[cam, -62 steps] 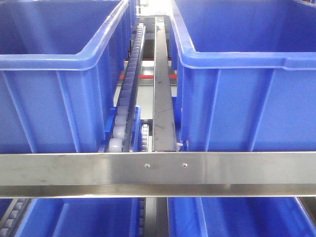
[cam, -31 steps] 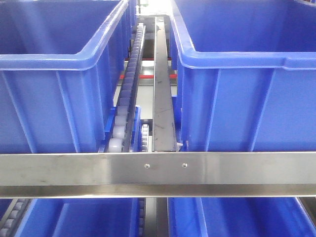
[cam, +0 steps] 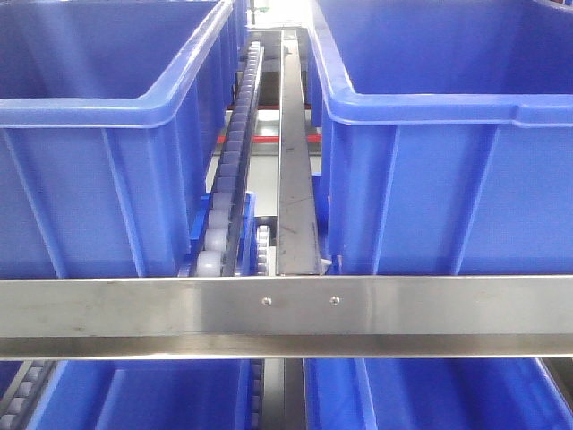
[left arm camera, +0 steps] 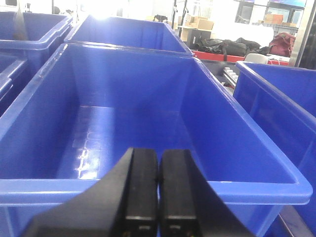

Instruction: Pick and sort blue part to right shelf

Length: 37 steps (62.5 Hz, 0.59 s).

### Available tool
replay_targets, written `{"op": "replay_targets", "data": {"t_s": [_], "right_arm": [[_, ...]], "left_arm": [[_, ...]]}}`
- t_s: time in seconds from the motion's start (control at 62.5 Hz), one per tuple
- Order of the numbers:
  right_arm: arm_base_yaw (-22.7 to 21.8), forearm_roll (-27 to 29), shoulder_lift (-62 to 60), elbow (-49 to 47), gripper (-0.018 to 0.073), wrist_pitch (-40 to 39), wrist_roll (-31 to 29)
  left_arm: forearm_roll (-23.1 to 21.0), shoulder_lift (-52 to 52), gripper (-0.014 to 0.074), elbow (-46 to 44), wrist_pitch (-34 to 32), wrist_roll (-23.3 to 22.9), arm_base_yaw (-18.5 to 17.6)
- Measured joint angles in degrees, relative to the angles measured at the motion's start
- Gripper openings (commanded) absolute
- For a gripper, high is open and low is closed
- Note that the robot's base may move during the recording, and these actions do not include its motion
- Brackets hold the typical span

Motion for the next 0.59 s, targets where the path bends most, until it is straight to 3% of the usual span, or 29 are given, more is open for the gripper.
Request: {"op": "replay_targets", "data": {"t_s": [0.272,0.592], "right_arm": [[0.0,-1.7,-7.9,8.2,0.0057,-0.7,0.0],[-0.1,-5.4,-7.9,8.5,0.0057,-3.3,3.2]], "left_arm": [[0.0,0.0,0.0134,0.0,0.0,0.0,0.0],[0.0,0.0,0.0134,0.1,0.0,0.0,0.0]]}}
